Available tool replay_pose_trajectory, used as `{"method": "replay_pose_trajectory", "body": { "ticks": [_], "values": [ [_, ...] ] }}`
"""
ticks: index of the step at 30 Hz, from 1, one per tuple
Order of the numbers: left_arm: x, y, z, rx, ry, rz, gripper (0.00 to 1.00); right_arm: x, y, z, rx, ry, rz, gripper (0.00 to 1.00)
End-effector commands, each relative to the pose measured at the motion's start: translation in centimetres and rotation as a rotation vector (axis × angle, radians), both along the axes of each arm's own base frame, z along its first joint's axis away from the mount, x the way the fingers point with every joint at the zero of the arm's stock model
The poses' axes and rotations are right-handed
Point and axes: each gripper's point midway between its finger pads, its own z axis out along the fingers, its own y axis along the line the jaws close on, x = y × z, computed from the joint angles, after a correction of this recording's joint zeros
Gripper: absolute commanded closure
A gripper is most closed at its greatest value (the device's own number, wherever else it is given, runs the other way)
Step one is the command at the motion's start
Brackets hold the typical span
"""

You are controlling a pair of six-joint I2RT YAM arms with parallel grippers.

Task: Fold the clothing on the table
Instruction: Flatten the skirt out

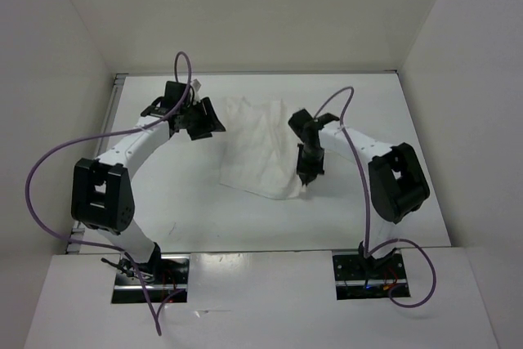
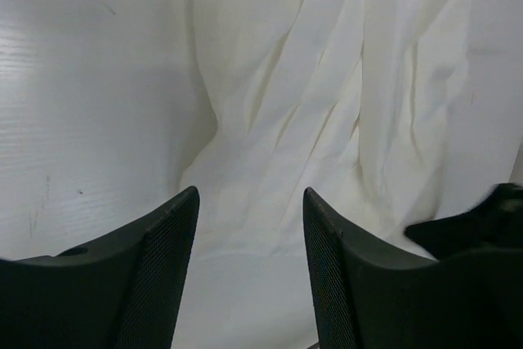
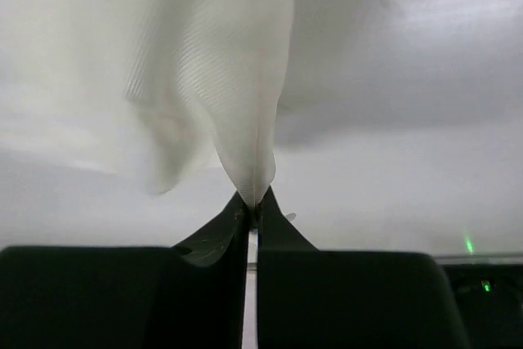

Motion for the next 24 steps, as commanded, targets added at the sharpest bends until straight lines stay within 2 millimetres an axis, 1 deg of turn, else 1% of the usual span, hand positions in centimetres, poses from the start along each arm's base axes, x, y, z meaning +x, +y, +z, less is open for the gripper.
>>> {"method": "replay_pose_trajectory", "body": {
  "ticks": [1, 2, 3, 4, 5, 6, 7, 8, 9, 10, 11, 12, 13, 14, 15, 16, 17, 18, 19, 20, 21, 22, 23, 24],
  "values": [
    [-0.4, 1.3, 1.2, -0.017, -0.028, 0.032, 0.38, 7.6, 2.6, 11.7, 0.088, -0.363, 0.034, 1.00],
    [-0.1, 1.6, 1.8, -0.029, -0.044, 0.051, 0.38, 9.9, 4.1, 15.9, 0.146, -0.458, 0.054, 1.00],
    [0.1, 2.3, 1.5, -0.040, -0.036, 0.073, 0.38, 10.5, 5.0, 14.7, 0.135, -0.395, 0.109, 1.00],
    [0.0, 2.7, 1.2, -0.049, -0.030, 0.079, 0.38, 11.4, 5.8, 14.7, 0.127, -0.383, 0.134, 1.00],
    [0.1, 3.1, 1.5, -0.080, -0.025, 0.104, 0.38, 13.1, 7.7, 17.3, 0.157, -0.441, 0.162, 1.00],
    [0.1, 3.1, 1.6, -0.116, -0.024, 0.101, 0.38, 14.4, 8.7, 13.6, 0.070, -0.374, 0.192, 1.00],
    [0.3, 4.0, 2.0, -0.135, -0.032, 0.126, 0.38, 13.2, 10.5, 13.0, 0.024, -0.337, 0.283, 1.00],
    [0.1, 4.2, 1.4, -0.155, -0.014, 0.143, 0.38, 15.0, 13.1, 15.9, 0.063, -0.451, 0.317, 1.00],
    [0.1, 4.6, 2.2, -0.165, -0.039, 0.146, 0.38, 14.8, 15.7, 15.5, 0.122, -0.447, 0.366, 1.00],
    [0.2, 4.9, 2.2, -0.165, -0.040, 0.155, 0.38, 14.9, 18.0, 17.7, 0.224, -0.501, 0.407, 1.00],
    [0.2, 5.4, 2.7, -0.172, -0.050, 0.162, 0.38, 15.2, 19.4, 21.8, 0.322, -0.597, 0.427, 1.00],
    [0.2, 5.4, 3.0, -0.173, -0.060, 0.162, 0.38, 15.3, 19.8, 25.4, 0.384, -0.683, 0.429, 1.00],
    [-0.1, 5.9, 2.4, -0.170, -0.040, 0.176, 0.38, 15.2, 19.7, 28.7, 0.426, -0.763, 0.424, 1.00],
    [-0.1, 6.3, 2.8, -0.171, -0.049, 0.184, 0.38, 14.5, 19.4, 32.8, 0.489, -0.857, 0.425, 1.00],
    [-0.3, 6.3, 2.4, -0.170, -0.039, 0.185, 0.38, 13.2, 18.1, 37.3, 0.557, -0.941, 0.425, 1.00],
    [-0.5, 6.7, 2.3, -0.170, -0.040, 0.196, 0.38, 12.8, 16.7, 40.6, 0.595, -1.021, 0.410, 1.00],
    [-0.5, 6.7, 2.3, -0.170, -0.040, 0.196, 0.38, 12.1, 15.6, 42.6, 0.610, -1.067, 0.400, 1.00],
    [-0.7, 6.7, 2.0, -0.169, -0.030, 0.196, 0.38, 11.1, 15.1, 44.0, 0.633, -1.090, 0.407, 1.00],
    [-0.7, 6.7, 2.0, -0.169, -0.030, 0.196, 0.38, 10.2, 12.9, 46.5, 0.648, -1.145, 0.371, 1.00],
    [-0.7, 6.7, 2.0, -0.169, -0.030, 0.196, 0.38, 9.9, 12.2, 46.7, 0.642, -1.147, 0.363, 1.00],
    [-0.9, 6.7, 1.6, -0.168, -0.020, 0.197, 0.38, 9.3, 11.7, 46.2, 0.645, -1.117, 0.372, 1.00],
    [-0.7, 6.7, 1.7, -0.169, -0.029, 0.197, 0.38, 9.4, 11.1, 45.2, 0.622, -1.087, 0.361, 0.97],
    [-0.9, 6.7, 1.3, -0.168, -0.020, 0.197, 0.38, 10.2, 10.0, 43.6, 0.596, -1.040, 0.312, 0.97],
    [-1.0, 6.5, 1.1, -0.175, -0.009, 0.190, 0.38, 11.3, 9.3, 37.6, 0.511, -0.880, 0.268, 0.95]
  ]
}}
